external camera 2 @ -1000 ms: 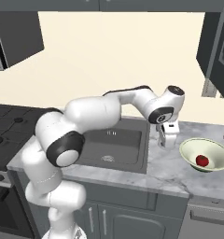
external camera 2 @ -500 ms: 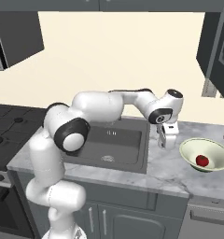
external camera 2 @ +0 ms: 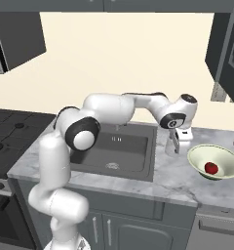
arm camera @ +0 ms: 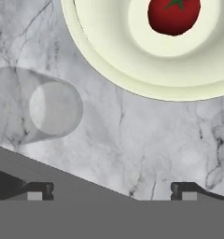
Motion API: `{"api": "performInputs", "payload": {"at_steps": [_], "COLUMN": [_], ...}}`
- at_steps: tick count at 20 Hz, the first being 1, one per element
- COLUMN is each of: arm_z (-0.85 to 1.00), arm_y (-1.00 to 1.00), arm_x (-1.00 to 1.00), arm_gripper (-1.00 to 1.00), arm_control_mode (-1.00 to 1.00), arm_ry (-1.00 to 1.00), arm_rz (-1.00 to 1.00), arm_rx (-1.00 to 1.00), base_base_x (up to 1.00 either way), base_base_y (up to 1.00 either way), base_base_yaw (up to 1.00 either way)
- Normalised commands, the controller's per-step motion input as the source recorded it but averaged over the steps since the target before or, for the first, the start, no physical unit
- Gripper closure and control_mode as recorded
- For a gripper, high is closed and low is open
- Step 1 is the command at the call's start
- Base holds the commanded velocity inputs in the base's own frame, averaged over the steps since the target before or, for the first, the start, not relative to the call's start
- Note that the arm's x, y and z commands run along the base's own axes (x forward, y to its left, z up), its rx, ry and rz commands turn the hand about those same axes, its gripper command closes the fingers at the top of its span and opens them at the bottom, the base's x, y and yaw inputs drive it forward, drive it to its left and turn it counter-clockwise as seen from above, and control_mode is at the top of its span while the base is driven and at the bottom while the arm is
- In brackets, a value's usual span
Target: Move the glass cup from next to the sink to the open cabinet. Then, move the bowl with the tomato to the fridge to clear the area for faucet cleaning.
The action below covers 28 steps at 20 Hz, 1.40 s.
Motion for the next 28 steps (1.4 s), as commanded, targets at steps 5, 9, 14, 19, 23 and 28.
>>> {"api": "performInputs", "payload": {"at_steps": [5, 9, 14, 19, 23, 28], "arm_z": [-0.23, -0.23, -0.25, -0.34, -0.4, -0.34], "arm_y": [-0.1, -0.04, 0.0, 0.0, 0.0, 0.0], "arm_x": [0.31, 0.42, 0.46, 0.22, 0.05, 0.1], "arm_gripper": [-1.0, -1.0, -1.0, -1.0, -1.0, -1.0], "arm_control_mode": [-1.0, -1.0, -1.0, -1.0, -1.0, -1.0], "arm_ry": [0.0, 0.0, 0.0, 0.0, 0.0, 0.0], "arm_rz": [0.0, 0.0, 0.0, 0.0, 0.0, 0.0], "arm_rx": [0.0, -0.02, -0.03, -0.02, -0.04, -0.04], "base_base_x": [0.0, 0.0, 0.0, 0.0, 0.0, 0.0], "base_base_y": [0.0, 0.0, 0.0, 0.0, 0.0, 0.0], "base_base_yaw": [0.0, 0.0, 0.0, 0.0, 0.0, 0.0]}}
